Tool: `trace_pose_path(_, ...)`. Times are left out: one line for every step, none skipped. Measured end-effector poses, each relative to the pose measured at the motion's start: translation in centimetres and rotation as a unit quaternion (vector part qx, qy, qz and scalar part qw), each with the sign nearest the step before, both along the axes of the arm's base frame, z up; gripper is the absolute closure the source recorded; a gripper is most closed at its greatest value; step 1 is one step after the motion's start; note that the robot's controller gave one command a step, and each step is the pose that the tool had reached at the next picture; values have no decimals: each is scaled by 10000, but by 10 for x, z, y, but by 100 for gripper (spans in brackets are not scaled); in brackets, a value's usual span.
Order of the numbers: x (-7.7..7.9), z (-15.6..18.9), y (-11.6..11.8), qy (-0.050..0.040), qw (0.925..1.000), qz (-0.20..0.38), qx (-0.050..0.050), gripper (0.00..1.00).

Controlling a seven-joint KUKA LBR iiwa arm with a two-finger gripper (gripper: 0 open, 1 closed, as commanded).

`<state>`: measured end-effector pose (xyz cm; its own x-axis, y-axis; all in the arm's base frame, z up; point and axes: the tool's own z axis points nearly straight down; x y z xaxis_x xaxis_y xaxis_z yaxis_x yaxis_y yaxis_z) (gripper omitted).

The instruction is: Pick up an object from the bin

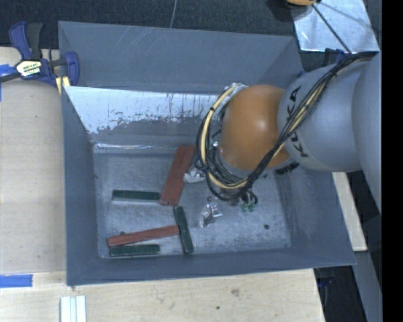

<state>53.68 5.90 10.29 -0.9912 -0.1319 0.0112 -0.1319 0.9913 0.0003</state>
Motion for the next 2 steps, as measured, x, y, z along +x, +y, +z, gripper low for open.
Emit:
trace_pose_path(-1, 14, 15, -102, 9998, 160, 17, 0)
trace_pose_path(82, -17, 81, -66, 9923, 1234, 19, 100)
